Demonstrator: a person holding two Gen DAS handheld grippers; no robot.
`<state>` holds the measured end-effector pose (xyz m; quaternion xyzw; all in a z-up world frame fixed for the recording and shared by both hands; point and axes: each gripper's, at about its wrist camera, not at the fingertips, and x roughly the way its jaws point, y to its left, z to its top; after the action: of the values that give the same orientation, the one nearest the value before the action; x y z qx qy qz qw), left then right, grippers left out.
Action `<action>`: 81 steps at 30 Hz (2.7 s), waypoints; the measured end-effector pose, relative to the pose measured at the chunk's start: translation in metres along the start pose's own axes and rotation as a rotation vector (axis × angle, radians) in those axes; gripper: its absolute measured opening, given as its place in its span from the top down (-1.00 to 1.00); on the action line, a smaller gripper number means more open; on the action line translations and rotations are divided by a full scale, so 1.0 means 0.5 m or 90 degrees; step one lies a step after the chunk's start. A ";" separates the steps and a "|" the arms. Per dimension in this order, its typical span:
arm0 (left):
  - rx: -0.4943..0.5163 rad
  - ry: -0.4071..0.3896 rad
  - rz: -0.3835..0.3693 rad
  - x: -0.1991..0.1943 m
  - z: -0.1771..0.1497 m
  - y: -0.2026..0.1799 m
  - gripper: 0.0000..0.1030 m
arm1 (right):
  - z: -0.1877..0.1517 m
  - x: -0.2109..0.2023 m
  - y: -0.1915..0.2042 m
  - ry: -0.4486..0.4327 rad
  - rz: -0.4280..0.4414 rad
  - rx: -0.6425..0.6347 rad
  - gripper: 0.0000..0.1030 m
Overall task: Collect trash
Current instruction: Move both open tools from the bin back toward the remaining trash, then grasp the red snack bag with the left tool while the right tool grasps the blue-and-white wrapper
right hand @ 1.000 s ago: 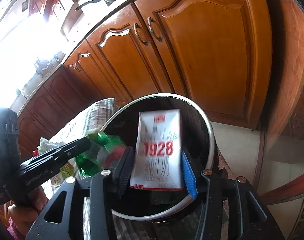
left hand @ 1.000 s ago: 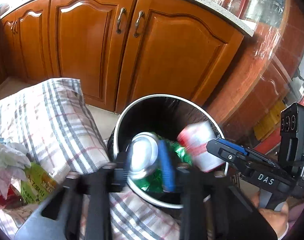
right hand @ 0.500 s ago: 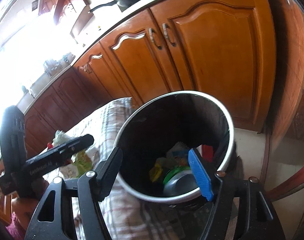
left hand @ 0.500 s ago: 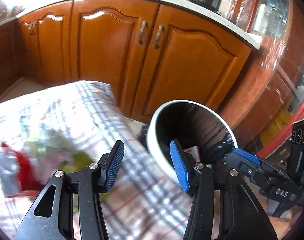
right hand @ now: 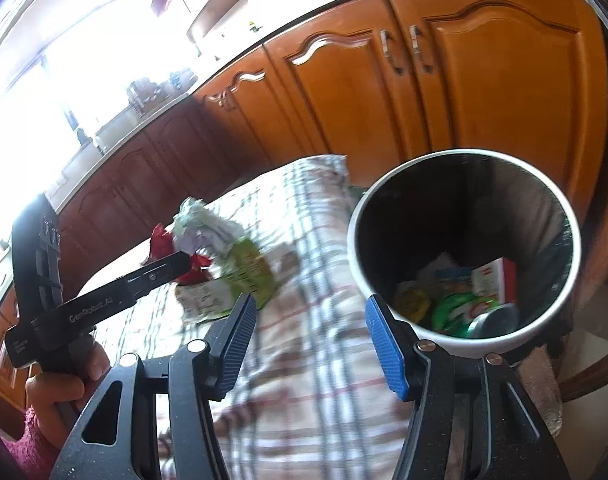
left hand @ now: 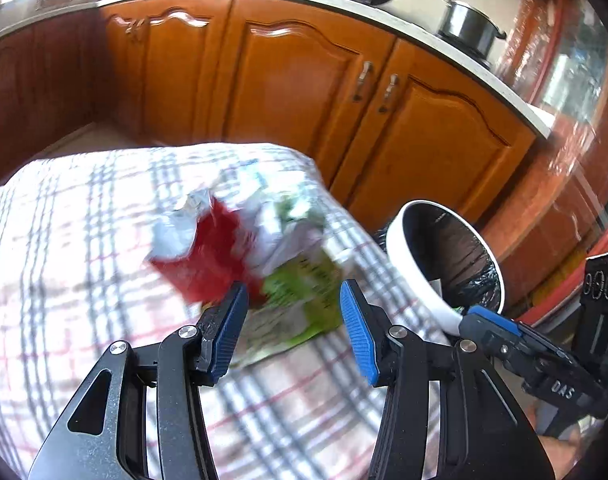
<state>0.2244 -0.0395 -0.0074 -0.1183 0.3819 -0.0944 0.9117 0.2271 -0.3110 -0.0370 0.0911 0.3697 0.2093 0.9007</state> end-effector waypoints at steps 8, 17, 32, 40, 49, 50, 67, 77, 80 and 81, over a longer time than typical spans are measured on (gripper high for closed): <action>-0.039 -0.001 0.020 -0.067 -0.057 0.085 0.07 | -0.015 0.037 0.066 0.021 0.026 -0.020 -0.13; -0.072 -0.002 0.032 -0.087 -0.078 0.150 0.07 | -0.028 0.079 0.109 0.040 0.029 -0.033 -0.14; -0.088 0.022 0.011 -0.034 -0.048 0.195 0.07 | 0.004 0.165 0.137 0.067 0.067 0.055 0.11; -0.033 0.054 -0.005 -0.010 -0.083 0.178 0.69 | 0.010 0.216 0.144 0.080 0.057 0.081 0.67; -0.031 0.035 -0.012 -0.071 -0.109 0.178 0.86 | -0.012 0.152 0.157 0.069 0.075 0.026 0.97; -0.035 0.033 -0.012 -0.077 -0.113 0.181 0.86 | -0.011 0.147 0.150 0.063 0.080 0.035 0.86; -0.072 0.011 -0.008 -0.082 -0.083 0.199 0.87 | 0.132 0.239 0.071 0.008 -0.009 0.022 0.12; -0.070 -0.004 -0.019 -0.089 -0.065 0.184 0.87 | 0.119 0.194 0.086 -0.011 0.004 -0.008 0.98; -0.065 -0.013 -0.026 -0.095 -0.057 0.175 0.87 | 0.118 0.158 0.090 -0.025 0.019 -0.011 0.98; -0.062 -0.015 -0.029 -0.097 -0.055 0.172 0.87 | 0.115 0.145 0.090 -0.031 0.022 -0.011 0.98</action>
<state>0.1782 0.0511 -0.0182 -0.1725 0.3723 -0.0951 0.9070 0.2998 -0.2391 -0.0272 0.0948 0.3441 0.2258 0.9064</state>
